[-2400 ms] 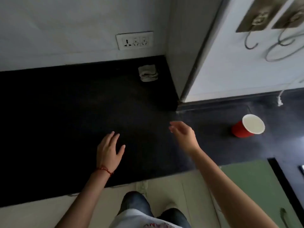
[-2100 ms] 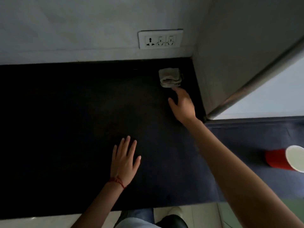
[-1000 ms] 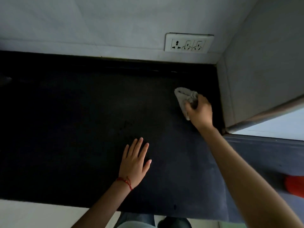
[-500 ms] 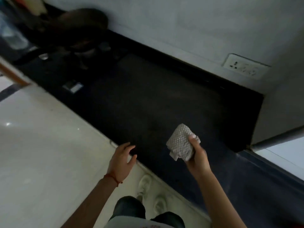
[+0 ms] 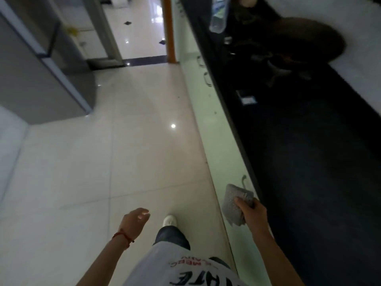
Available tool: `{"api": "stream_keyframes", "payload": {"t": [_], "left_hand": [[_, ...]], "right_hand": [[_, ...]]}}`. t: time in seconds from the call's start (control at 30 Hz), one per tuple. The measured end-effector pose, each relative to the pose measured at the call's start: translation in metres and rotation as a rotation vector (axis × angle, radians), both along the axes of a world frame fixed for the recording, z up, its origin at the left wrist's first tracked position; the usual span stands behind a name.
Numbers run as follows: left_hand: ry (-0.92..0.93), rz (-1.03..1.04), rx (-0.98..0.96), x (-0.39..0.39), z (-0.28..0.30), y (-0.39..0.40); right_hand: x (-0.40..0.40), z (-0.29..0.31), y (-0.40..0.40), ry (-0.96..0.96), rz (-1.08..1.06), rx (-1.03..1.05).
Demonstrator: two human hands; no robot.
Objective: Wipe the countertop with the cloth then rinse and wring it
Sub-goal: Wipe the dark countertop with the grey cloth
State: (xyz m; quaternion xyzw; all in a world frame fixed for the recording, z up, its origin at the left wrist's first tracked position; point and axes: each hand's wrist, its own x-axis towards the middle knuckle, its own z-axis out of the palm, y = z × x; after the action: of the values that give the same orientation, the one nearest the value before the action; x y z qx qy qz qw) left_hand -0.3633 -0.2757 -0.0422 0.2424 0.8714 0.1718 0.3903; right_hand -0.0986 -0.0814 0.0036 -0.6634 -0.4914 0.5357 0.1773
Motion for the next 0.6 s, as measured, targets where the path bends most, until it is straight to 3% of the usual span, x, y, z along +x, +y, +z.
{"api": "stream_keyframes", "payload": {"t": [0.23,0.6], "left_hand": [[-0.16,0.295,-0.034,-0.094,-0.032,-0.021],[-0.288,0.352,0.006,-0.236,-0.029,0.088]], "right_hand": [[-0.101,-0.034,0.037,-0.295,0.177,0.045],[-0.214,-0.058,0.119,-0.426,0.215,-0.033]]}}
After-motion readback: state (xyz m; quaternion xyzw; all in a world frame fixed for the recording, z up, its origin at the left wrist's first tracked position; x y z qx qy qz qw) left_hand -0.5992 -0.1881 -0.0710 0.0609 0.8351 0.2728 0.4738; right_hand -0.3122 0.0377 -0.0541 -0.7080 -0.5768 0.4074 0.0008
